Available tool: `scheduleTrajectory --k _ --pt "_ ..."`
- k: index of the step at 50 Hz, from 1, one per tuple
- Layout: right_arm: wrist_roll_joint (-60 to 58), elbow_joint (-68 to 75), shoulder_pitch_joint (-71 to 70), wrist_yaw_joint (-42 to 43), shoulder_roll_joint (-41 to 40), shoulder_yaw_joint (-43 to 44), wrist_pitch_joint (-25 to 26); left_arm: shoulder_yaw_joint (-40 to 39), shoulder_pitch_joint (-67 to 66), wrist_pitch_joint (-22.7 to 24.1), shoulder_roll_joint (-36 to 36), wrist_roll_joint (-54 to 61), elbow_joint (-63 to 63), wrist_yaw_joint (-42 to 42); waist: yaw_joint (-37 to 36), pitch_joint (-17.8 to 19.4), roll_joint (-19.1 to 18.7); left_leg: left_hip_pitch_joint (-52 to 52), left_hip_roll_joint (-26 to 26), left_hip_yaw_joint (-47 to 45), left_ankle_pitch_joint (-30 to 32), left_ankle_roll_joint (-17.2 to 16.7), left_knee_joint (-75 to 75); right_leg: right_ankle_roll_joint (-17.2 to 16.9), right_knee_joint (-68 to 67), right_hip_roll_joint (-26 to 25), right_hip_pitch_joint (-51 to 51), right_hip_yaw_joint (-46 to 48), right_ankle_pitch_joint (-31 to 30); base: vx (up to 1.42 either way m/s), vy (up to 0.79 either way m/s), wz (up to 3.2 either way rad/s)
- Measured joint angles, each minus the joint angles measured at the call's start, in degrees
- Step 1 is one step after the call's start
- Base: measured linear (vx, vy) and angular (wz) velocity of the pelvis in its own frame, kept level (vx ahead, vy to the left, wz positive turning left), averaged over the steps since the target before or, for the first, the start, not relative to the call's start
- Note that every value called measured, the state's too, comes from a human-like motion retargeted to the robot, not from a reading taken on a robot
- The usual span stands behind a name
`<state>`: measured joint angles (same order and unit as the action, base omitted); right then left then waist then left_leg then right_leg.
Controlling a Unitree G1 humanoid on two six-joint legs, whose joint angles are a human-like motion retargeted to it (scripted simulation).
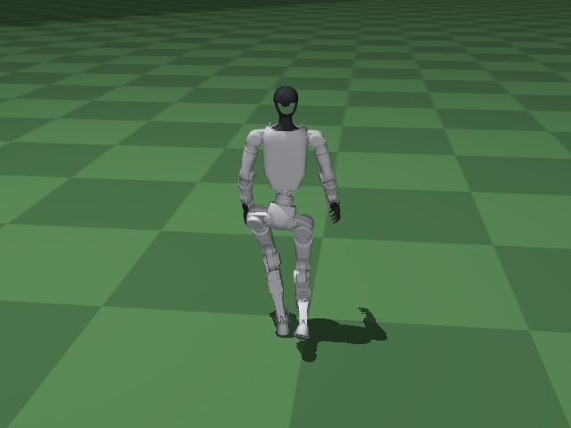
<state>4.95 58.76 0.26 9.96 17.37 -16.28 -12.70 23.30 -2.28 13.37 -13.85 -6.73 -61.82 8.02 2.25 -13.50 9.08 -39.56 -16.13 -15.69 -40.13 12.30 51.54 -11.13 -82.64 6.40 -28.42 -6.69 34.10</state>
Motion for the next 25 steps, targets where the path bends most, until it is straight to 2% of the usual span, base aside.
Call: scheduleTrajectory --k 3,7,10,13,18,22,25 --pt "0.6 0.7 1.3 0.1 0.4 0.6 -0.4 0.7 2.1 0.4 -0.5 -0.7 2.0 0.6 1.4 0.1 -0.8 3.3 -0.7 -0.1 -1.6 0.2 -2.2 1.0 -7.7 3.1 -6.5 1.0 -2.7 0.0 0.05 -0.31" --pt "0.9 1.2 3.1 1.3 1.2 1.8 -1.0 1.3 5.3 0.8 -1.0 -0.7 4.9 1.9 3.1 -0.2 -2.9 8.0 -0.4 0.3 -3.2 -0.8 -6.7 5.0 -9.0 6.2 -16.0 2.9 1.9 0.0 0.04 -0.24" --pt "1.0 1.8 4.2 2.5 1.8 2.8 -1.0 1.5 7.8 1.1 -1.2 -0.4 6.9 3.0 4.4 -0.7 -4.3 11.6 -0.5 0.9 -3.2 -1.6 -11.5 6.5 -2.8 6.5 -22.2 3.8 6.0 0.0 0.0 0.0" --pt "1.3 2.9 5.0 3.3 2.0 3.8 -0.7 1.9 10.1 1.7 -1.5 0.0 8.8 3.4 4.6 -1.4 -5.7 14.7 0.1 1.8 -2.9 -2.1 -15.9 5.9 8.0 3.8 -26.3 3.8 7.6 0.0 0.0 0.0" --pt "2.1 5.0 5.7 3.4 2.0 5.1 -0.2 3.1 12.2 3.0 -1.7 -0.2 10.5 2.9 3.0 -3.4 -7.2 17.8 2.0 3.0 -3.1 -2.4 -19.9 4.2 25.1 -3.1 -29.1 1.3 7.0 0.01 0.0 -0.14" --pt "2.8 6.1 6.5 3.1 1.5 5.1 0.0 3.8 11.6 3.4 -0.9 -0.3 10.2 1.7 2.1 -3.8 -7.2 18.5 3.5 4.3 -5.2 -2.7 -13.6 4.9 24.8 -5.2 -27.5 1.1 5.5 -0.01 -0.01 -0.02" --pt "3.1 6.5 6.7 3.5 1.1 4.6 -0.1 4.1 9.5 3.1 0.1 -0.4 8.5 0.6 0.9 -3.0 -8.9 17.1 8.2 4.9 -7.2 -3.8 -0.3 6.5 21.7 -8.0 -24.1 3.5 4.5 -0.03 -0.06 -0.29"
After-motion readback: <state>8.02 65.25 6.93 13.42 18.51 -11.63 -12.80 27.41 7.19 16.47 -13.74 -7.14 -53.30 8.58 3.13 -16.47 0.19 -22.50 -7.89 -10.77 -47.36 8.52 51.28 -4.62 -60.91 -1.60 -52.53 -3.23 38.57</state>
